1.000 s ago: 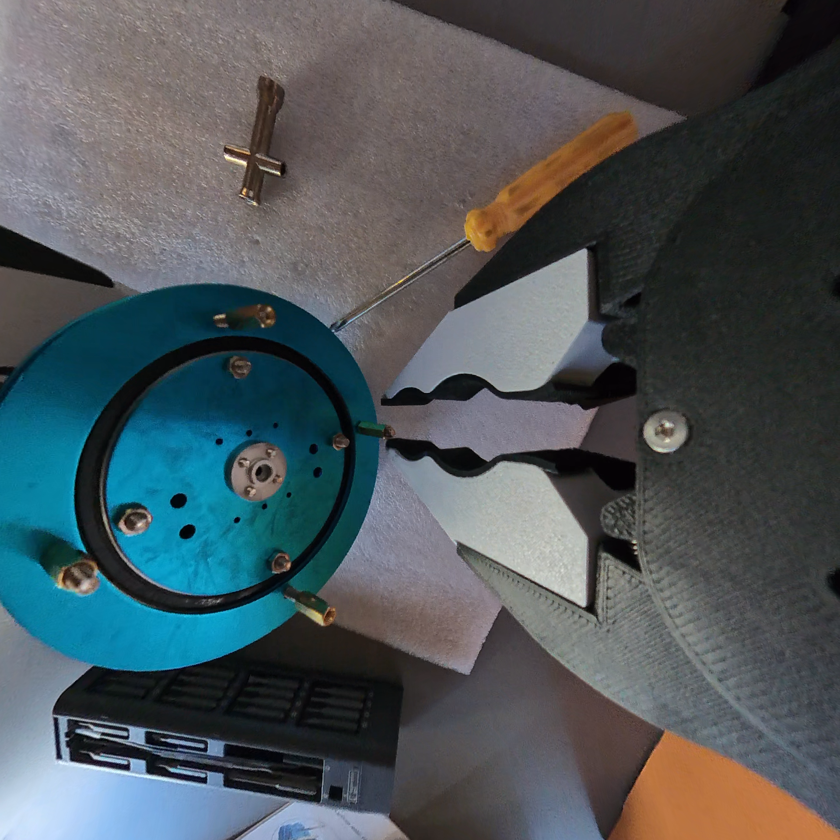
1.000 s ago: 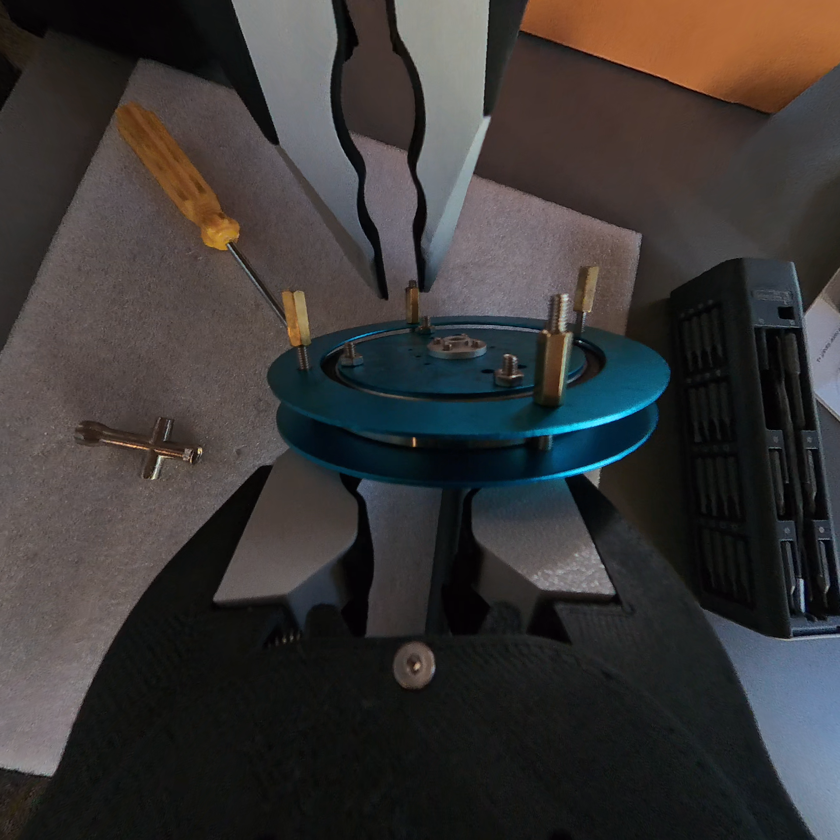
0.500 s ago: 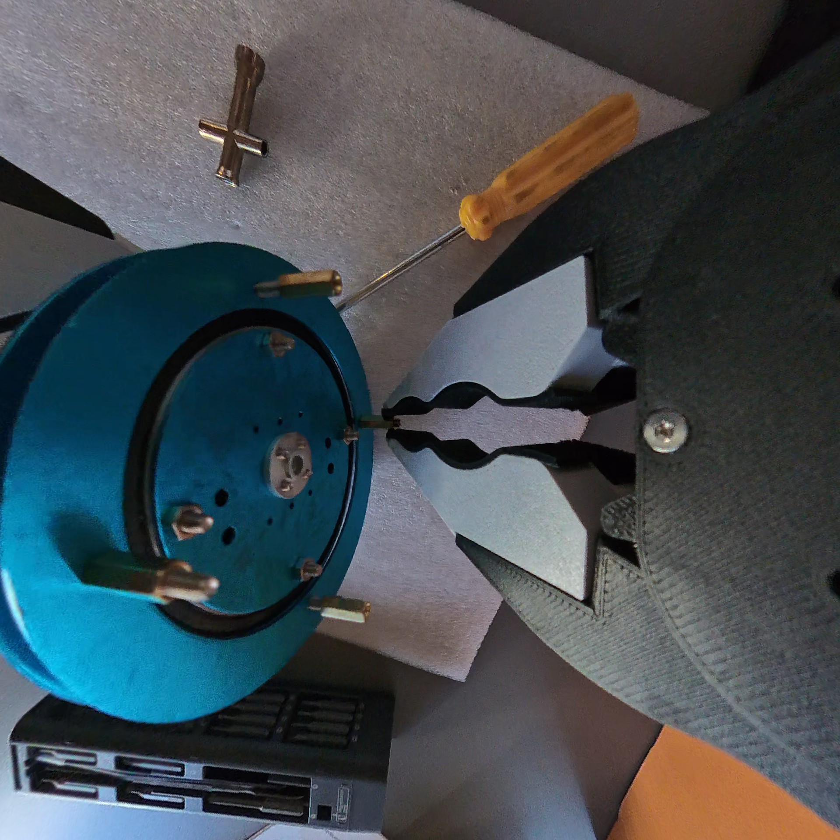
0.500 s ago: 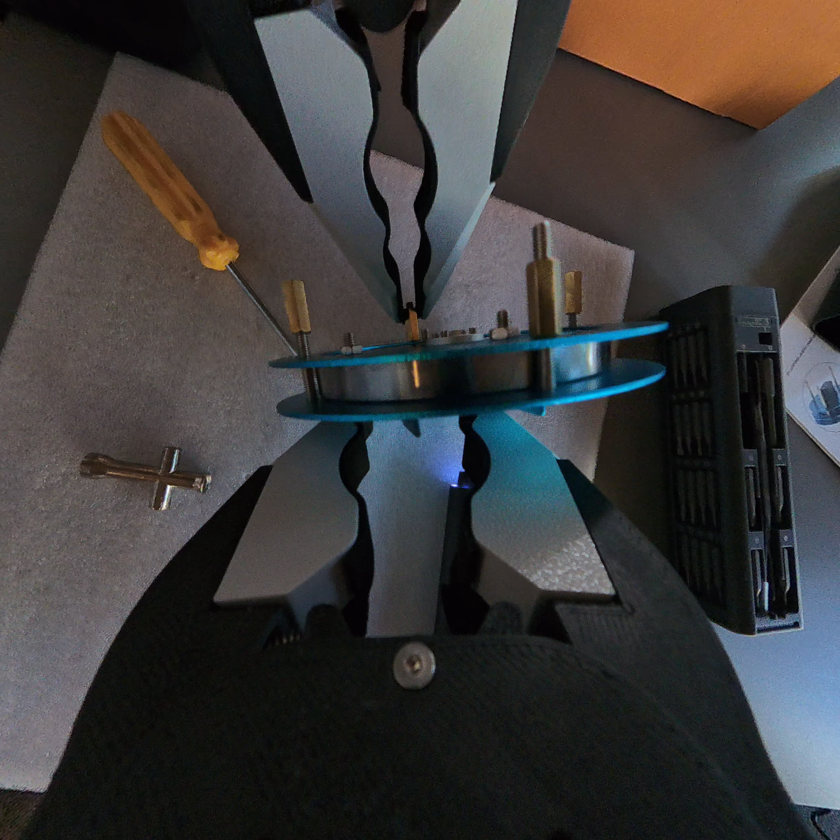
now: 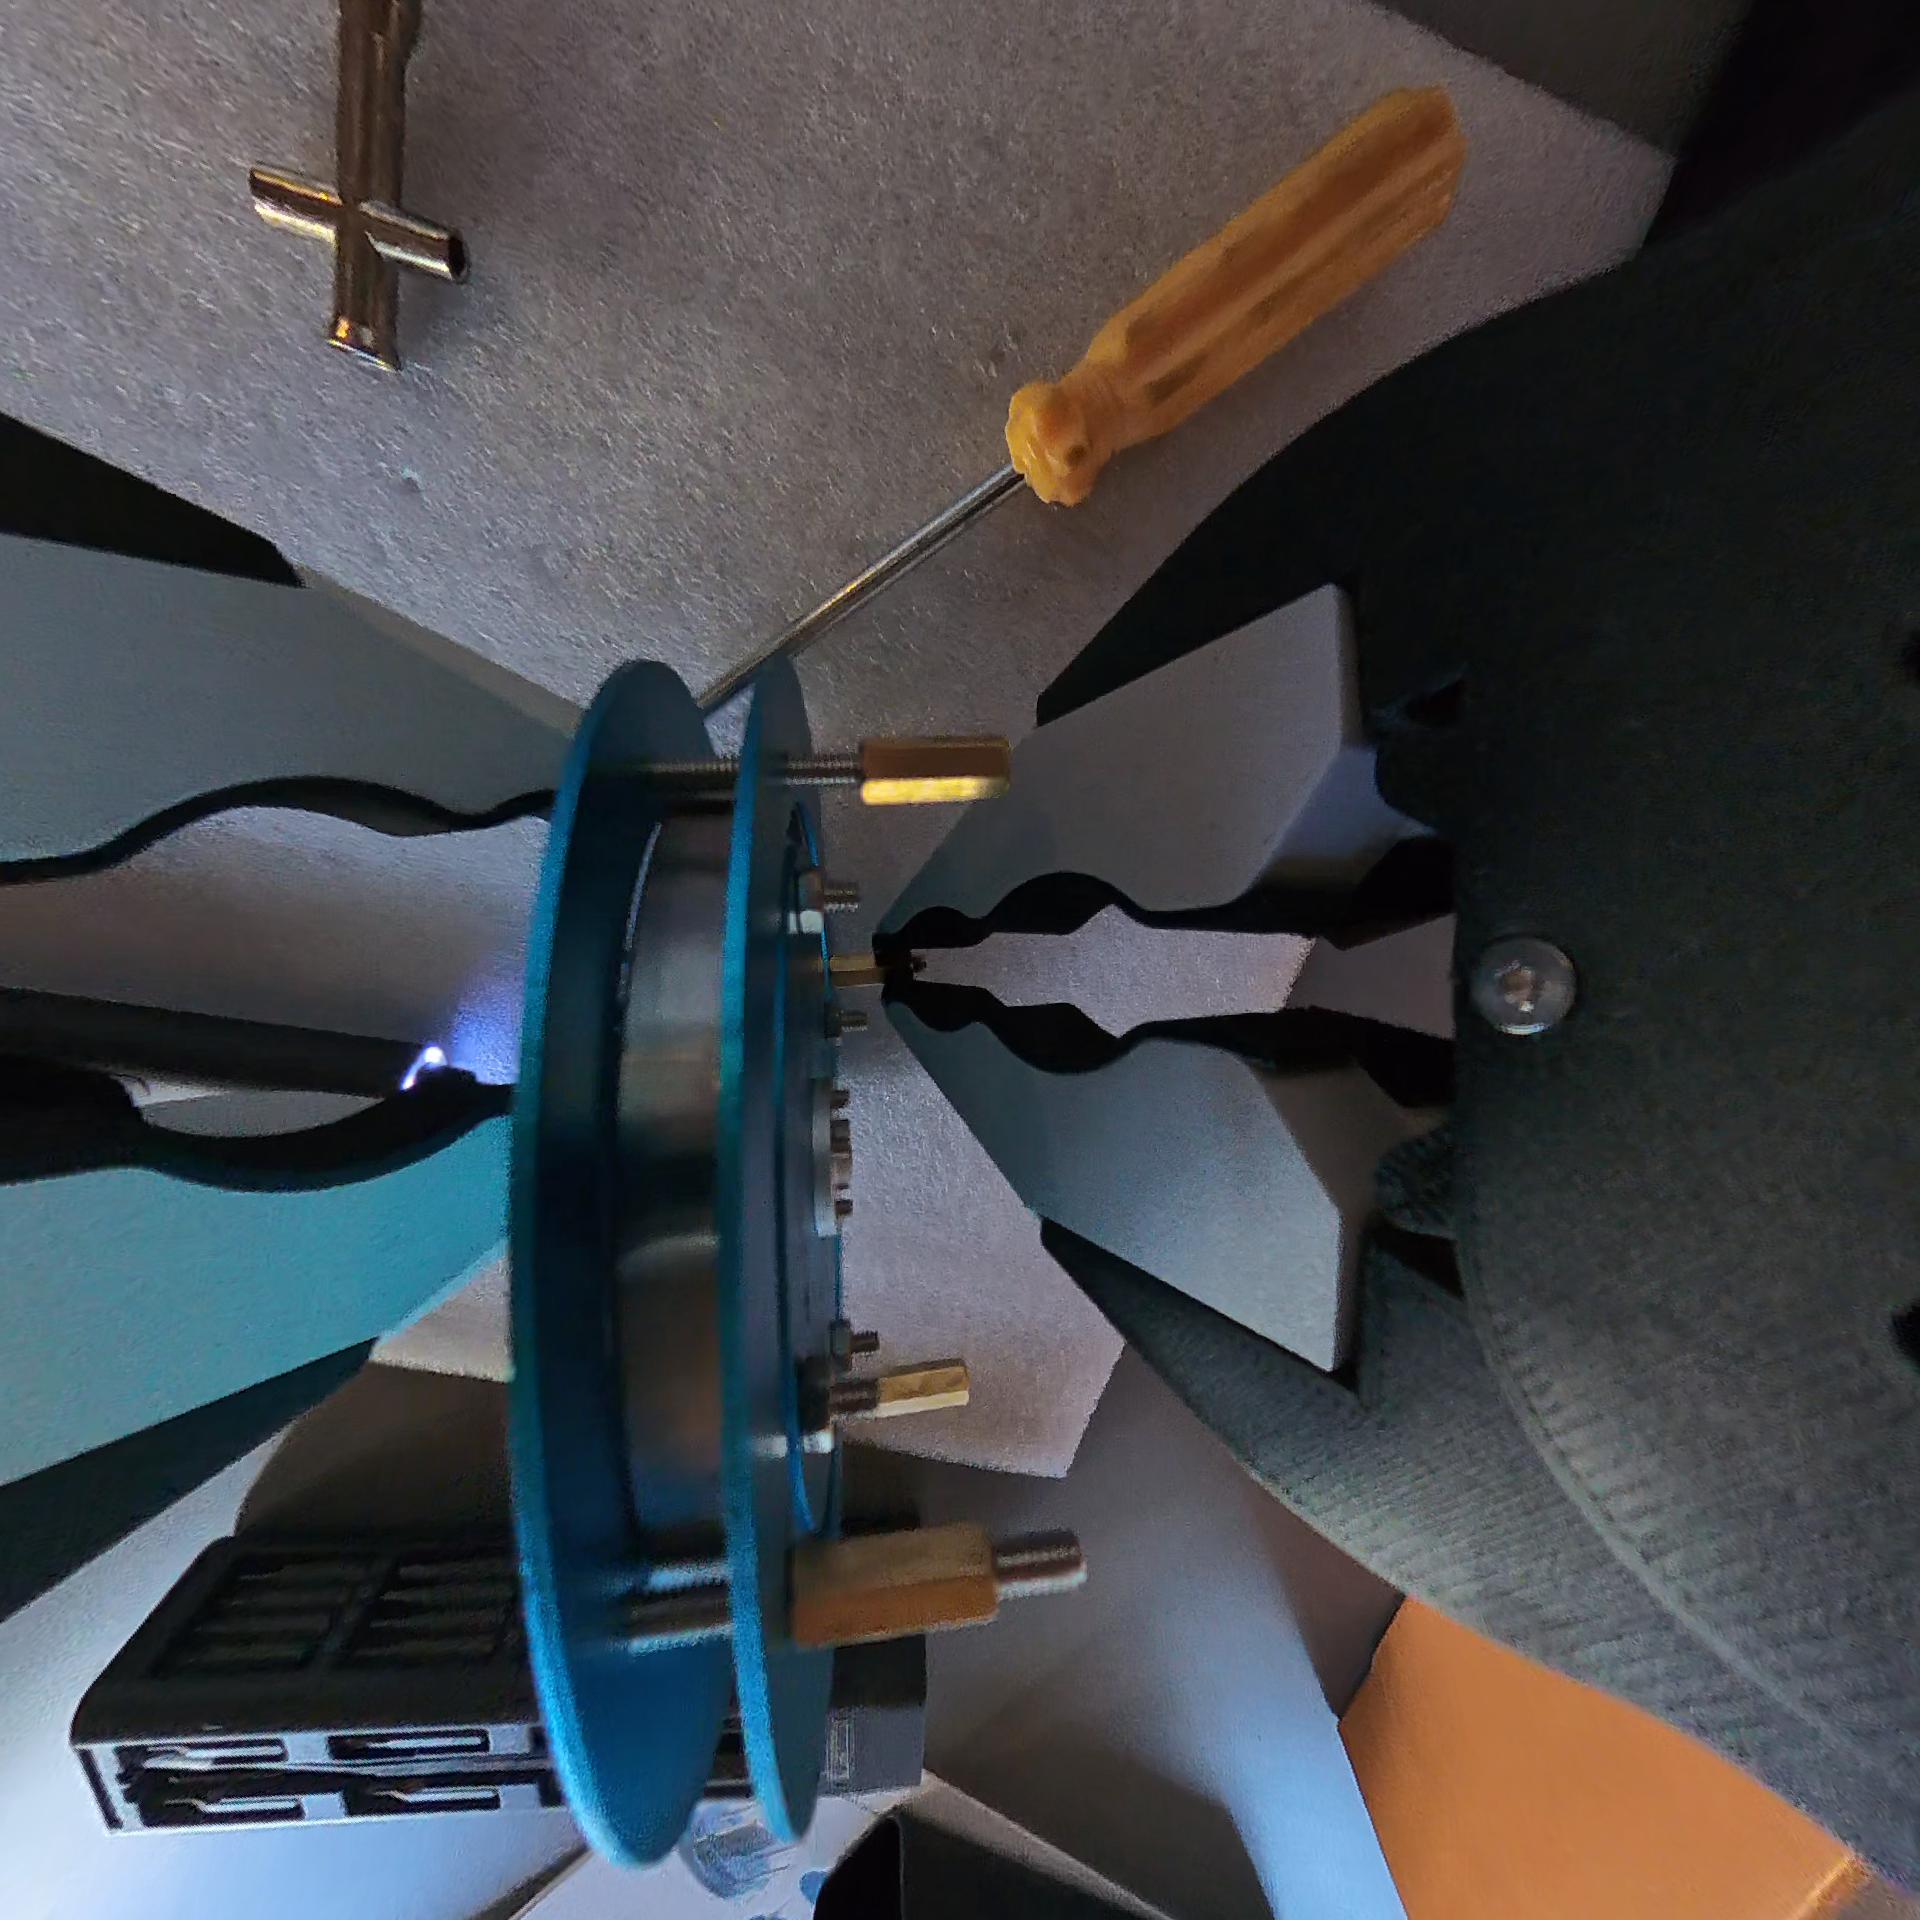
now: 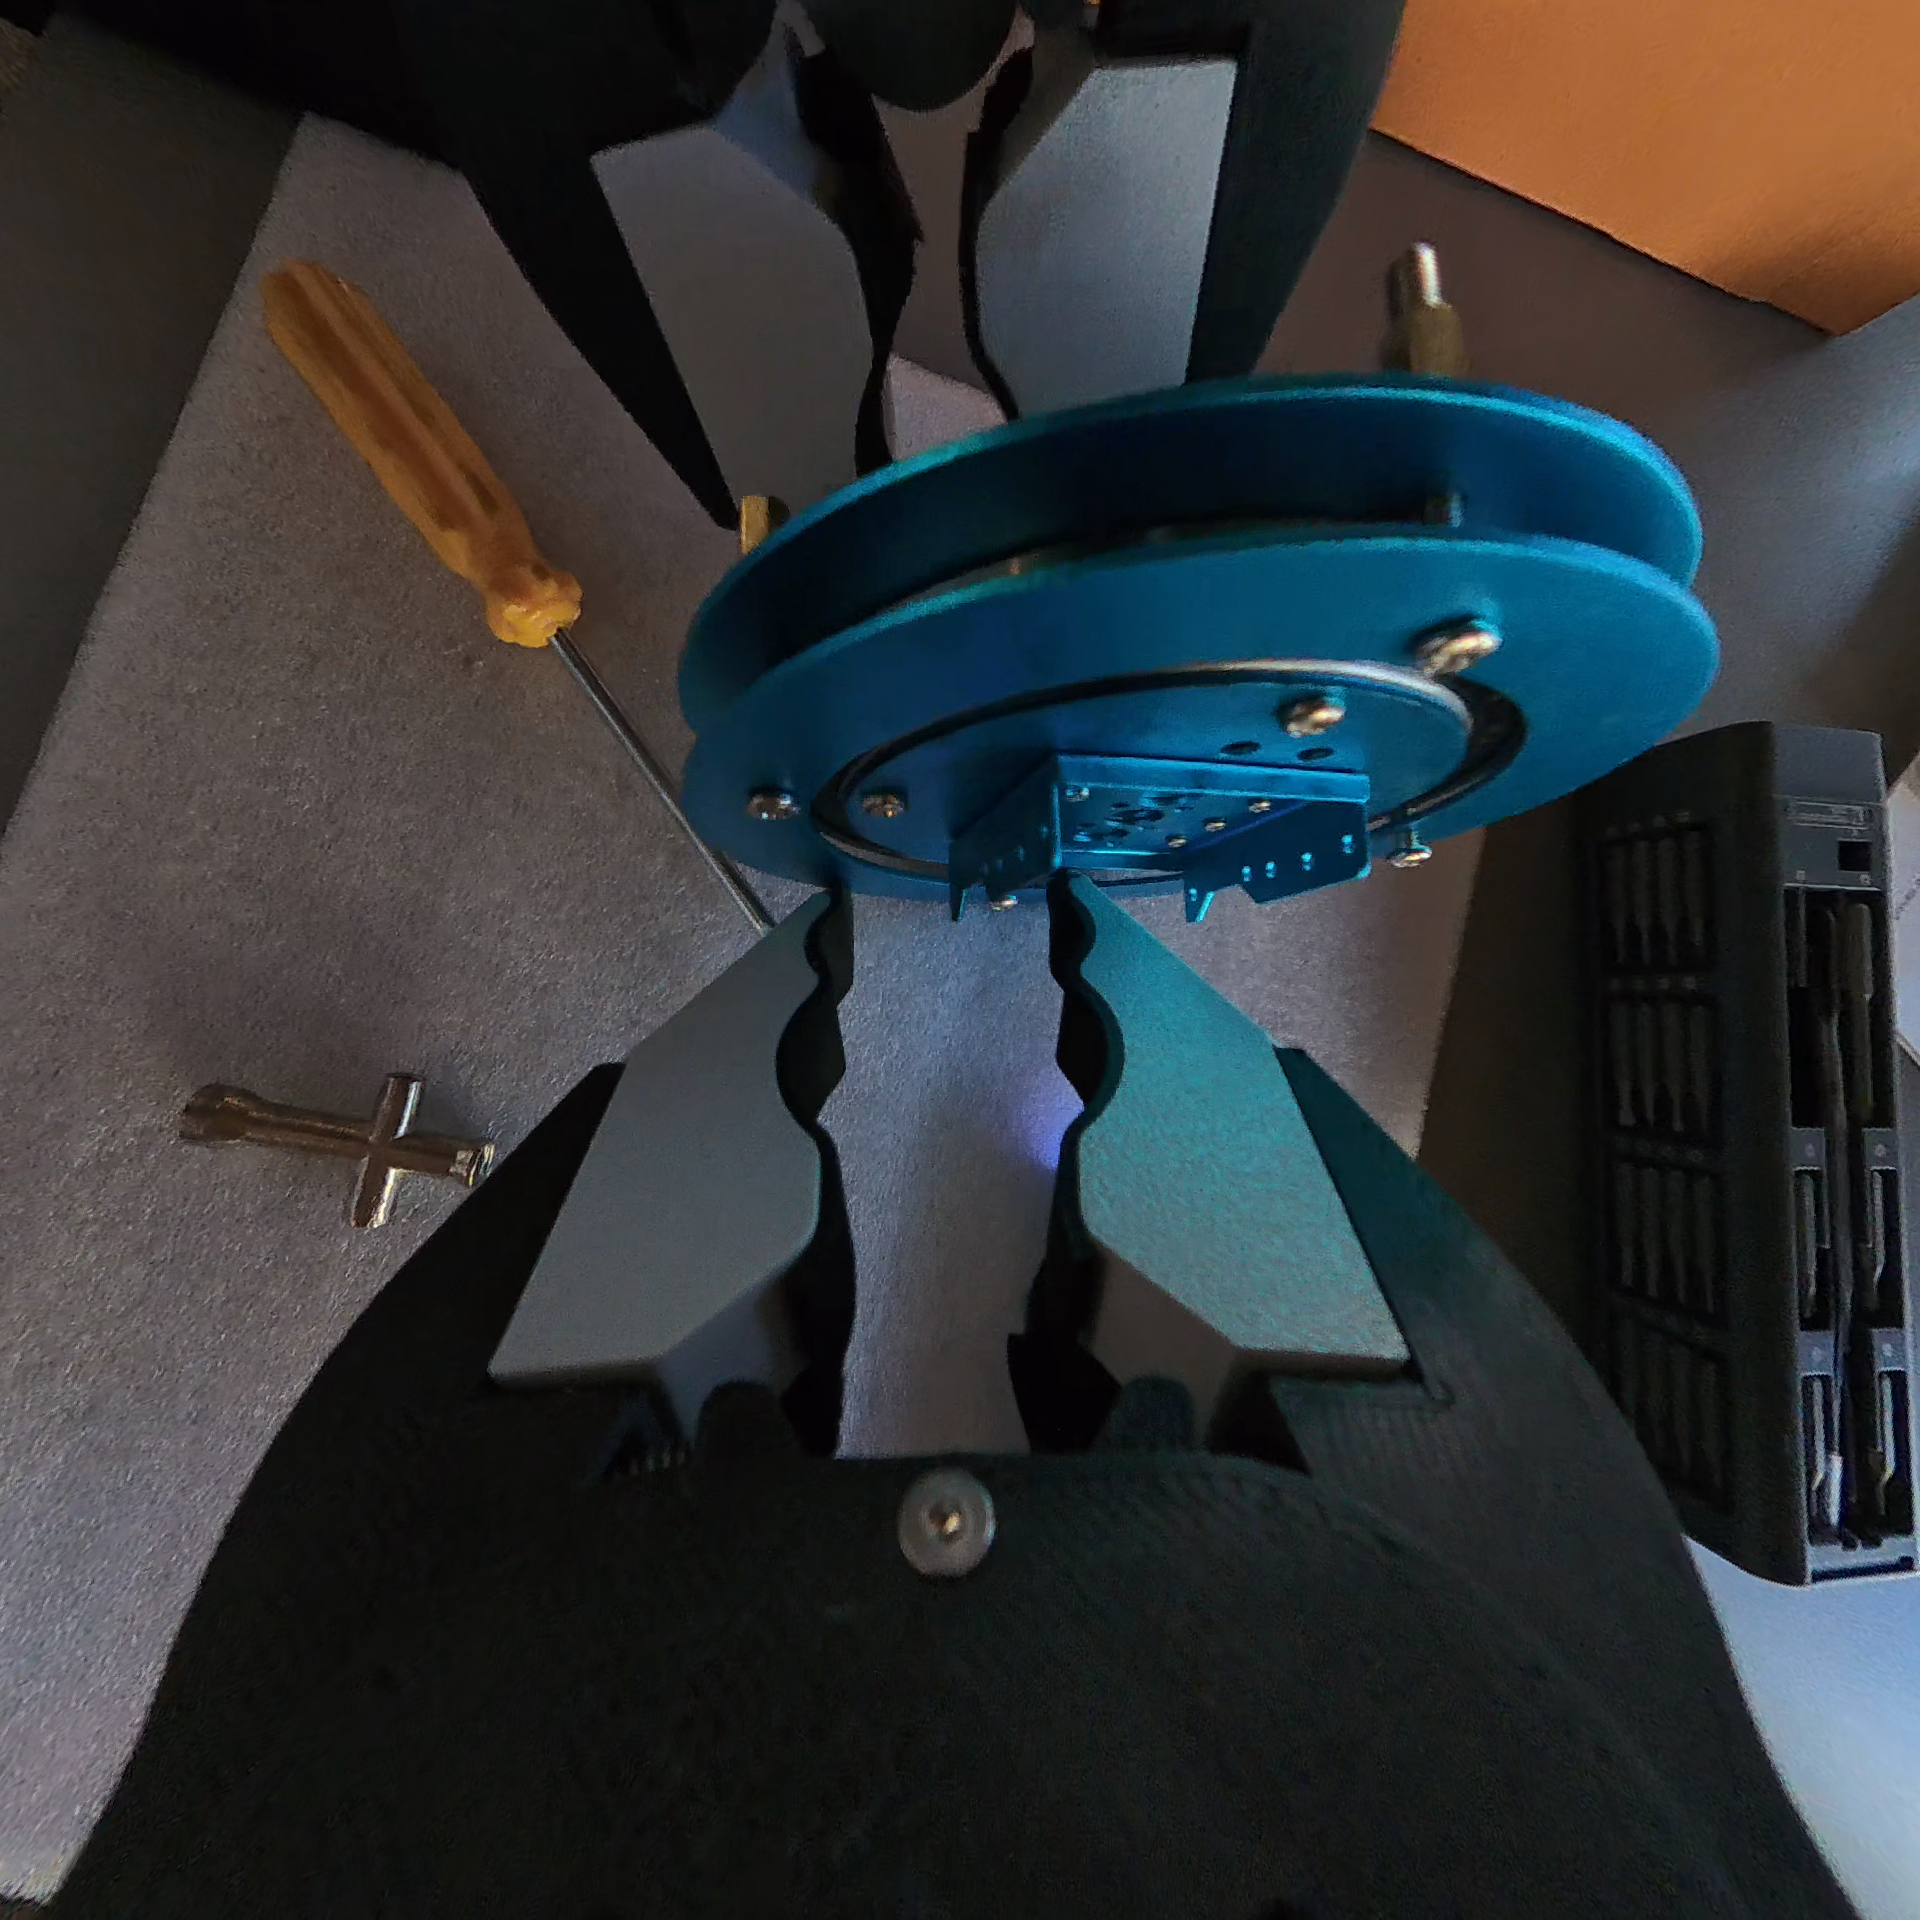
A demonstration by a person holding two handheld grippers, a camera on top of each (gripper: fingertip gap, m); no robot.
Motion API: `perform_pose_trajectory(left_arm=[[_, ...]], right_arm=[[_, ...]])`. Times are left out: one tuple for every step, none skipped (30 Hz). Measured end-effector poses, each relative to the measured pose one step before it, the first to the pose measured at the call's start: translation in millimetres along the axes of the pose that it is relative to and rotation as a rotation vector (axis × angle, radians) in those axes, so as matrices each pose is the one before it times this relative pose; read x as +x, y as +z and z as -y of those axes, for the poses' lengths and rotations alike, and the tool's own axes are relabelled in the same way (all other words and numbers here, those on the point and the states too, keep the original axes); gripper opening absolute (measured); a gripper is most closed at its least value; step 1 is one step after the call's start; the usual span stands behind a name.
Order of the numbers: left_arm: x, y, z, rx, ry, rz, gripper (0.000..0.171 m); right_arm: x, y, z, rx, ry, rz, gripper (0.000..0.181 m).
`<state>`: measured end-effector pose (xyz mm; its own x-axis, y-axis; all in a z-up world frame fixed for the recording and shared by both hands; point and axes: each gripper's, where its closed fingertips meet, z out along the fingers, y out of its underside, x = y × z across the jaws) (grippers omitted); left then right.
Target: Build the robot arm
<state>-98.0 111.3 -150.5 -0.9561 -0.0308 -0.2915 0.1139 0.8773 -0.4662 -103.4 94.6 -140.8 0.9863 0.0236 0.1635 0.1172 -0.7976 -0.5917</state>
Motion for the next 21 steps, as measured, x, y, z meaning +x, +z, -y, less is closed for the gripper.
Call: perform_pose_trajectory(left_arm=[[0.31,0.18,-0.08,0.00082,0.0008,0.0,0.003],[0.39,0.21,-0.14,0.00364,-0.004,-0.0026,0.003],[0.24,0.2,-0.09,0.00455,-0.0025,-0.0016,0.003],[0.04,0.22,-0.02,0.00384,0.0017,0.0008,0.004],[0.05,0.05,0.06,0.00197,0.0062,0.0033,0.004],[-0.06,-0.04,0.08,0.00053,0.0091,0.0047,0.004],[-0.07,-0.11,0.04,0.00004,0.0107,0.0047,0.004],[-0.12,-0.03,0.13,-0.00054,0.0118,0.0038,0.003],[-0.18,-0.12,0.17,-0.00136,0.0143,0.0027,0.003],[-0.24,-0.18,0.14,-0.00247,0.0167,0.0026,0.003],[-0.2,-0.03,0.12,-0.00347,0.0172,0.0031,0.004],[-0.23,-0.01,0.16,-0.00387,0.0136,0.0028,0.003],[-0.13,-0.01,0.23,-0.00345,0.01,0.0022,0.004],[-0.14,0.01,0.25,-0.00277,0.01,0.0038,0.004],[-0.33,-0.04,0.11,-0.0033,0.0123,0.0072,0.004],[-0.41,-0.04,0.31,-0.00182,0.0161,0.0088,0.003],[-0.3,-0.26,0.41,-0.00035,0.0205,0.0092,0.003],[-0.35,-0.24,0.53,0.00049,0.0259,0.01,0.002],[-0.57,-0.3,0.68,0.00324,0.0295,0.0106,0.002],[0.11,-0.11,2.31,0.01482,0.0265,0.005,0.002],[0.05,0.21,1.64,0.01176,0.0182,-0.0004,0.002]], right_arm=[[-0.71,0.22,0.09,0.0045,-0.0017,0.0034,0.037],[-0.56,0.3,-0.21,0.0033,-0.0029,0.0033,0.038],[-0.68,0.1,-0.29,0.0041,-0.0049,0.006,0.038],[-2.17,-0.27,-0.06,0.0059,-0.0027,0.0172,0.042],[-0.67,-0.83,-0.34,0.0039,0.0028,0.0119,0.043],[0.89,-1.07,-1.18,-0.0005,0.005,0.0051,0.041],[2.19,-1.06,-1.4,-0.0001,0.0051,-0.0009,0.041],[2.85,-0.72,-1.03,0.0032,0.0074,-0.004,0.039],[2.79,-0.1,-0.97,0.0048,0.0141,-0.0007,0.038],[1.07,0.71,-0.79,0.0048,0.0177,0.0089,0.038],[0.4,1.23,-0.63,0.0036,0.0142,0.0105,0.037],[0.49,1.65,-1.07,-0.0004,0.0065,0.0057,0.037],[1.65,1.57,-0.89,-0.0025,0.0026,-0.0038,0.034],[0.51,1.31,1.16,0.0034,0.0,-0.003,0.034],[-0.68,1.01,1.06,-0.0003,-0.005,-0.0011,0.033],[1.31,0.82,-0.7,-0.0101,-0.0114,-0.0147,0.031],[0.43,0.68,-0.59,-0.005,-0.0083,-0.0094,0.031],[-0.05,0.52,-0.63,-0.0018,-0.0021,-0.0027,0.031],[-0.06,-0.09,0.1,0.0034,-0.0005,-0.0008,0.03],[-0.92,-0.13,1.17,0.0093,-0.005,0.0015,0.03],[-0.41,0.19,-1.16,-0.0074,-0.014,-0.0057,0.029]])
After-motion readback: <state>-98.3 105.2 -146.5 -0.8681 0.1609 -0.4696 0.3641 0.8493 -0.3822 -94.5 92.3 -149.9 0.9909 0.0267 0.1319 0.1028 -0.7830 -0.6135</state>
